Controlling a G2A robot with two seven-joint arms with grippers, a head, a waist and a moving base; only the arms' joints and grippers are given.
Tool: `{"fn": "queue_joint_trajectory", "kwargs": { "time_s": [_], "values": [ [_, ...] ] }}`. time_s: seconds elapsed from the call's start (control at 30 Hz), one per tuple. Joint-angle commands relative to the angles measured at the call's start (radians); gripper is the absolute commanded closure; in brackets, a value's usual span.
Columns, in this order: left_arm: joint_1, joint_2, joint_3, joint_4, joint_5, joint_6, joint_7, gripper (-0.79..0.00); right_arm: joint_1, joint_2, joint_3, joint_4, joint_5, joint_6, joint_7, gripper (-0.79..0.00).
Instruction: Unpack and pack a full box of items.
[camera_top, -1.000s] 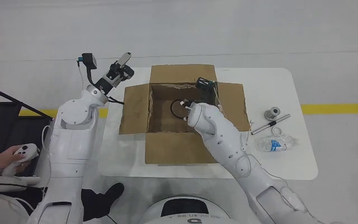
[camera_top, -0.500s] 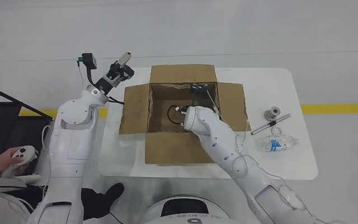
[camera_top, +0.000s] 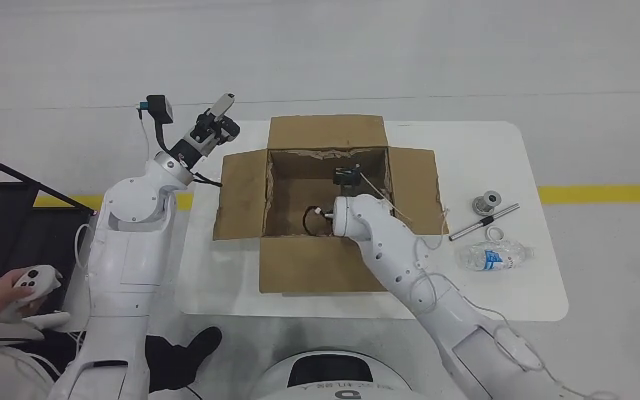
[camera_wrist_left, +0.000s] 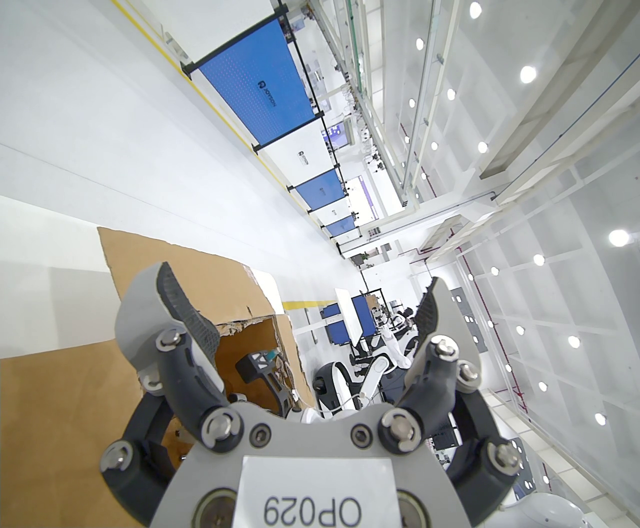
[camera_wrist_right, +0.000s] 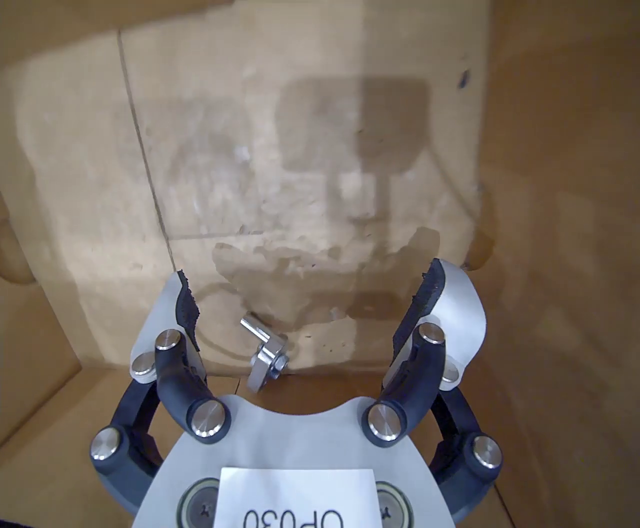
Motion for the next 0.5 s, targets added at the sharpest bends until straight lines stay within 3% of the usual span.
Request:
{"fn": "queue_joint_trajectory", "kwargs": {
  "time_s": [0.0,0.1,0.33,0.47],
  "values": [
    [0.000,0.000,0.000,0.000,-0.001,0.000,0.000,-0.785,-0.004,-0.003,0.003,-0.004,-0.015,-0.034,0.035,-0.739],
    [0.000,0.000,0.000,0.000,-0.001,0.000,0.000,-0.785,-0.026,-0.005,0.036,-0.039,-0.051,-0.082,0.083,-0.674],
    [0.000,0.000,0.000,0.000,-0.001,0.000,0.000,-0.785,-0.128,-0.010,0.124,-0.150,-0.202,-0.228,0.229,-0.723],
    [0.000,0.000,0.000,0.000,-0.001,0.000,0.000,-0.785,-0.163,-0.040,0.160,-0.187,-0.297,-0.274,0.275,-0.680]
  ]
}}
